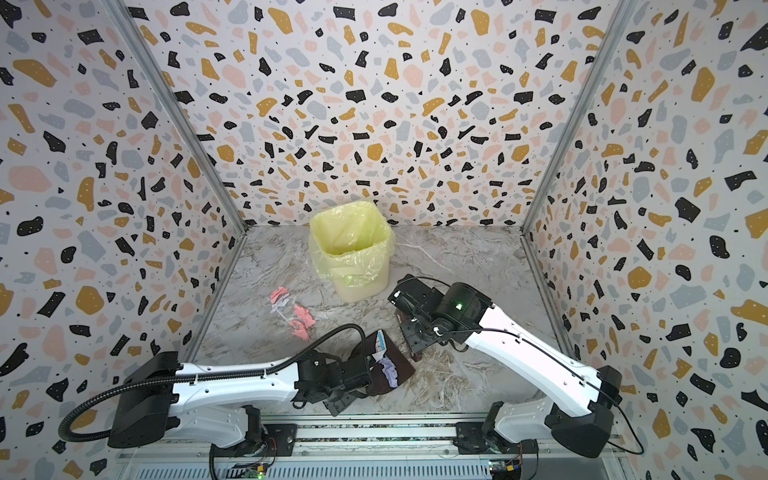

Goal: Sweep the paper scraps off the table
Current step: 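Lift the dustpan with the left gripper while the right gripper draws the brush back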

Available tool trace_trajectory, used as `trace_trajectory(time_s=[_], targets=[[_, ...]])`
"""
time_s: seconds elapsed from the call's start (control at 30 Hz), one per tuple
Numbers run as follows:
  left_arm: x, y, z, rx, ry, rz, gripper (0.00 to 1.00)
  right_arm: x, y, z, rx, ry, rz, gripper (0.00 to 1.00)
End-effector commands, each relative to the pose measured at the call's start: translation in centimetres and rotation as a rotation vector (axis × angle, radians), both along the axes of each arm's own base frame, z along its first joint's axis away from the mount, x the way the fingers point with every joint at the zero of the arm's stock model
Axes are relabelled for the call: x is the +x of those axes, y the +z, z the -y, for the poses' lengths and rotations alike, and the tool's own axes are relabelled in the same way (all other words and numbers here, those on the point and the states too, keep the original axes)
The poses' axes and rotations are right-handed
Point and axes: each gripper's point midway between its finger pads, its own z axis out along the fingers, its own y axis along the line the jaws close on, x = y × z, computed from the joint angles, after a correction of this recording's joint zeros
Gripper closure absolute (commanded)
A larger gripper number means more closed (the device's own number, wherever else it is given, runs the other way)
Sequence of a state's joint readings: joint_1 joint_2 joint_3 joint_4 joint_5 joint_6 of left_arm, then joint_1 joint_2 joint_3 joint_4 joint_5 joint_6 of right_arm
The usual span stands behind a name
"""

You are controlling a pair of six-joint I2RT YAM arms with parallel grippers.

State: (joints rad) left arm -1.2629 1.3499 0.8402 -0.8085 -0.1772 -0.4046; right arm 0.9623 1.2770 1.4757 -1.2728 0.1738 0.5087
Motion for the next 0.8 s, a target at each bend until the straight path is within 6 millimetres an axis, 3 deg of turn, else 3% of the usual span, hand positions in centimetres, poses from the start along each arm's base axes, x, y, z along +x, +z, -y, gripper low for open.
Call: trace_trajectory(time_s=[0.0,0.17,0.43,0.77], targets=[[1.3,2.9,1.6,-0.090,0.003,0.070,1.00,0.8,1.7,1.7,0.090,-0.068,0.054,1.00],[1.8,5.5,2.2,-0.140,0.006,0.100,1.00,1.6,2.2,3.8,0.178,-0.132,0.079,1.00],[2.4,11.9,3.1,-0.249,0.058,0.141,1.00,2.9,2.9,7.0,0.287,-0.216,0.116,1.00],[3.2,17.2,2.3,-0.259,0.121,0.172,1.00,3.9,3.1,7.8,0.341,-0.228,0.118,1.00]])
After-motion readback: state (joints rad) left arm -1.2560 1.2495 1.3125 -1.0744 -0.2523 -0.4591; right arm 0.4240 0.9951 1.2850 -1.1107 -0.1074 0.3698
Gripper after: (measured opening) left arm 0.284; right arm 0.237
